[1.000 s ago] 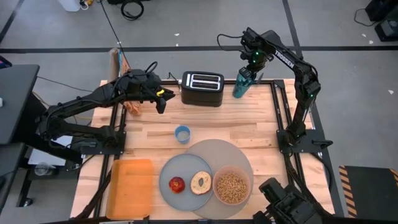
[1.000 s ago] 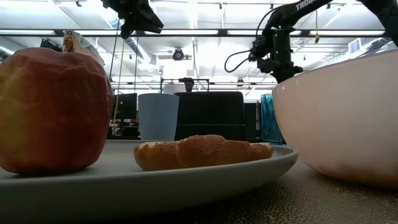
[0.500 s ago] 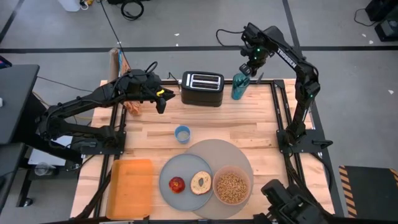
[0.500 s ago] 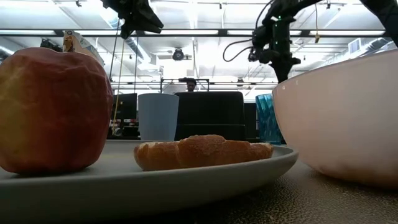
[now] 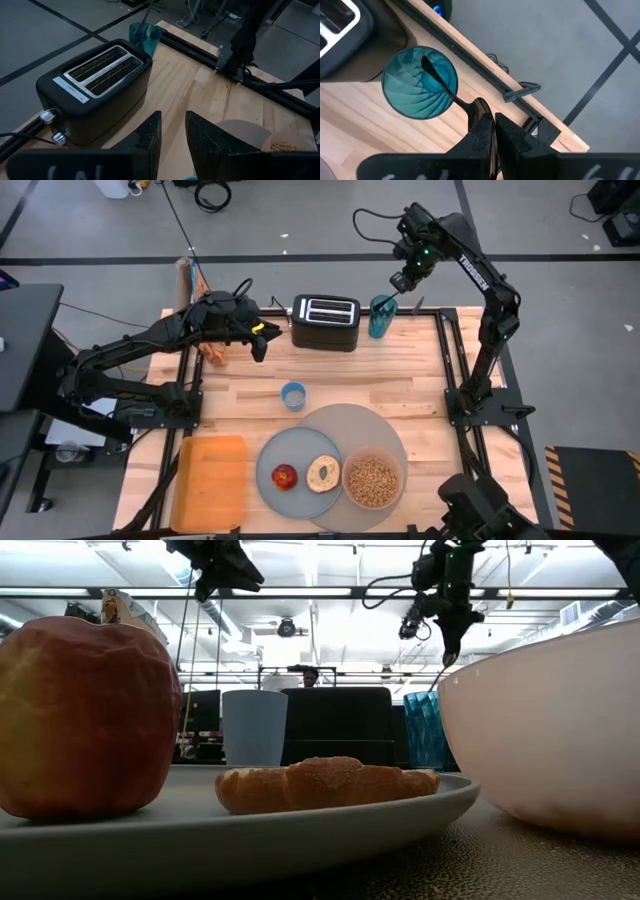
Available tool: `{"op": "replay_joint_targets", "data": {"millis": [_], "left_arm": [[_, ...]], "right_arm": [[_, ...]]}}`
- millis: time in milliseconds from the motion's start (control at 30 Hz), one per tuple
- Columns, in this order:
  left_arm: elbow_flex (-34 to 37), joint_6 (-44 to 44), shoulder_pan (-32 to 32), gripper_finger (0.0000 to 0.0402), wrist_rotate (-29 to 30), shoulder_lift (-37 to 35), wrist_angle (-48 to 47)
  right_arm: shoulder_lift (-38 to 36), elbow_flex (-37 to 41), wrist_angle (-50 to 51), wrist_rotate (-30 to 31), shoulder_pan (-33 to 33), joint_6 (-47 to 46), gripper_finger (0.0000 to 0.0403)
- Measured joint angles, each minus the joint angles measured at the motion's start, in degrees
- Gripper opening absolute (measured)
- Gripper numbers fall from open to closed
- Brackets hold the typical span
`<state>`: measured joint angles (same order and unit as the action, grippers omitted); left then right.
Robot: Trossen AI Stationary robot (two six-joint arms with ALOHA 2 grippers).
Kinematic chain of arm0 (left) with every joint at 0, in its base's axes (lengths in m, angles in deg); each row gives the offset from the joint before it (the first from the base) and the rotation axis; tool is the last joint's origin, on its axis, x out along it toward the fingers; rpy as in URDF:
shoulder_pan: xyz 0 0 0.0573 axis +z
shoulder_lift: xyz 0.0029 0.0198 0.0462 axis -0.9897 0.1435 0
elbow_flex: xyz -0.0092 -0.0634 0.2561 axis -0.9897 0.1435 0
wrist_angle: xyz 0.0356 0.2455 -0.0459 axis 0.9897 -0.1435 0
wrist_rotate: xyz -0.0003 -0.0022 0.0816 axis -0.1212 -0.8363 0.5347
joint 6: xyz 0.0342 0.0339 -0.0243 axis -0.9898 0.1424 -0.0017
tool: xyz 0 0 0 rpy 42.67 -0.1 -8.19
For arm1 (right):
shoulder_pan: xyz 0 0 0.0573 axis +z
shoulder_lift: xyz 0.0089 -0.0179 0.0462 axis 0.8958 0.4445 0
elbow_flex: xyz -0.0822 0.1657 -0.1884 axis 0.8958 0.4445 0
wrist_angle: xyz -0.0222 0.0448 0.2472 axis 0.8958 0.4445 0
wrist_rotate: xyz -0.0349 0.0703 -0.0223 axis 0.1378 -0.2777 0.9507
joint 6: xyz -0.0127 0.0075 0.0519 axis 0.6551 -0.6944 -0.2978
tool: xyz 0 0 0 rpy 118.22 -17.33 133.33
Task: Arrange a breakfast setting
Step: Put the black spoon from the blue cup on the brown placemat to the right of the orange bowl
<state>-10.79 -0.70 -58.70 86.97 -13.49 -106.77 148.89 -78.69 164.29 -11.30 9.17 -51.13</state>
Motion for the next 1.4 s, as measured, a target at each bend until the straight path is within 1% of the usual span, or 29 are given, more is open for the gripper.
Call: {"op": "replay_joint_targets", "data": {"millis": [300, 600, 667, 833, 900, 1067, 1167, 1267, 1333, 1400], "left_arm": [[0.00, 0.07, 0.04, 0.0093, 0.00, 0.02, 0.00], [0.00, 0.21, 0.04, 0.0093, 0.00, 0.00, 0.00], [0.00, 0.09, 0.04, 0.0093, 0.00, 0.00, 0.02], [0.00, 0.02, 0.04, 0.0093, 0.00, 0.00, 0.31], [0.00, 0.00, 0.04, 0.0093, 0.00, 0.00, 0.30], [-1.90, -1.00, 0.04, 0.0093, -0.02, 0.00, 0.17], [-3.54, -1.35, 0.04, 0.0093, -0.02, 0.00, -0.02], [-5.95, -1.54, 0.04, 0.0093, -0.31, 0.00, -1.02], [-7.42, -1.89, 0.04, 0.0093, -1.43, 0.00, -1.46], [-8.75, -2.12, 0.04, 0.0093, -2.61, 0.00, -2.01]], "right_arm": [[-3.38, -0.02, 0.01, -2.83, 0.00, 2.36, 0.0024], [-9.62, -0.02, -0.01, -3.83, -1.55, 4.73, 0.0024], [-11.16, -0.02, 0.01, -7.92, -2.09, 5.50, 0.0024], [-13.06, -0.04, 0.00, -26.17, -2.29, 7.99, 0.0024], [-13.49, 0.40, -0.07, -30.98, -0.89, 8.19, 0.0024], [-13.62, 3.84, -0.06, -32.73, 5.62, 7.80, 0.0024], [-13.62, 7.78, -0.07, -36.42, 10.74, 7.79, 0.0024], [-13.60, 12.71, 0.02, -38.08, 15.84, 8.22, 0.0024], [-13.82, 16.22, -0.06, -39.02, 18.63, 8.20, 0.0024], [-14.41, 19.79, -0.10, -41.34, 21.38, 8.13, 0.0024]]}}
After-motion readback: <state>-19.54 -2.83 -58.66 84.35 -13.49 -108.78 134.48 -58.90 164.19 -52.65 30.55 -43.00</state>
